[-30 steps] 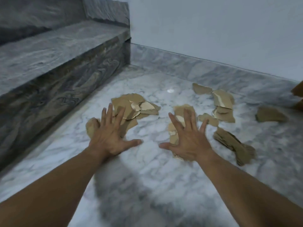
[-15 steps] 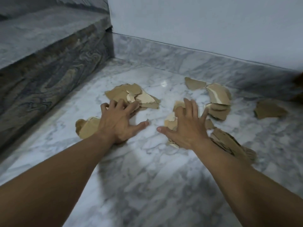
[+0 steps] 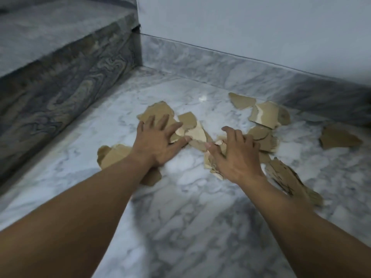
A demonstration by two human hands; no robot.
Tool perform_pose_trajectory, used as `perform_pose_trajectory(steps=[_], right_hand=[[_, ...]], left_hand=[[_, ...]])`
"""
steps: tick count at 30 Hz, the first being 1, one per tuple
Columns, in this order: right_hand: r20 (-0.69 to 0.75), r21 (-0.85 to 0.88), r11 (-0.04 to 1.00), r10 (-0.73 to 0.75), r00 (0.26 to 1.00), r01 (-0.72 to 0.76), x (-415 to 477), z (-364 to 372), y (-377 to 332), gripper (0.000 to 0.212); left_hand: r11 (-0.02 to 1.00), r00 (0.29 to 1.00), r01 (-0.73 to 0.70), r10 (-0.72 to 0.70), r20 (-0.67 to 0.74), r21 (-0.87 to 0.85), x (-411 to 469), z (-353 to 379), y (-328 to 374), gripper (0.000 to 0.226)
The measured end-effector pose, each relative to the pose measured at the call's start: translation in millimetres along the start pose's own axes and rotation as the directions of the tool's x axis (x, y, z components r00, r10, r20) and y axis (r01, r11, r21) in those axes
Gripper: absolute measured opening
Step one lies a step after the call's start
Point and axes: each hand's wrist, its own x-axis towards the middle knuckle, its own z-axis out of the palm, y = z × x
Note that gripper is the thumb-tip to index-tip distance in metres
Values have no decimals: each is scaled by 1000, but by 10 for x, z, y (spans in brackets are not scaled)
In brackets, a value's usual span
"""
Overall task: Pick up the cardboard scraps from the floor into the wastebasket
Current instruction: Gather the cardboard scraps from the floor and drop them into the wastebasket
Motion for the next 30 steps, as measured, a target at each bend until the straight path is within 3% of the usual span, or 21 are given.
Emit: perform_pose_trajectory(steps=[5,8,10,12,15,18,20,22,24,27,30], right_hand=[[48,55,998,20,999,-23,-49,-10,-169,85],[116,75,996,-59,991,50,-77,38,-230,71],[52,100,990,-110,993,104,-163,62,-269,57],[-11,154,980,-122,992,122,-260,76,-306,44],[-82,401,905,-114,990,138,-406,18,-423,42],[-209,524,835,-63,976,166,-433,-173,-420,52],[-192,461,887,88,977,10,-366,-271,-251,63],[46,325,913,246,968,-248,-330,-346,-60,91],[267,252,913,254,930,-322,-358,-309,-58,113],[251,280,946,93,964,-165,-506,-169,-390,110],[139,378,914,100,985,-146,-654,-102,-773,79]], left_hand=[[996,993,-69,63,-96,-51,-375,43,29,75],[982,971,-183,173,-167,-47,-507,110,13,62],[950,947,-238,181,-265,-201,-622,126,58,57],[882,956,-200,81,-282,-426,-750,108,173,60],[783,958,-160,-25,-287,-601,-902,-15,296,53],[867,890,-186,-50,-453,-462,-936,-209,233,38],[913,873,-35,-170,-458,-406,-1056,-261,89,45],[877,882,267,-390,-266,-400,-1284,-191,-22,67],[872,891,395,-441,-110,-290,-1462,-43,-35,93],[893,921,329,-375,-107,-306,-1391,88,152,103],[926,936,251,-306,-172,-283,-1283,142,384,87]])
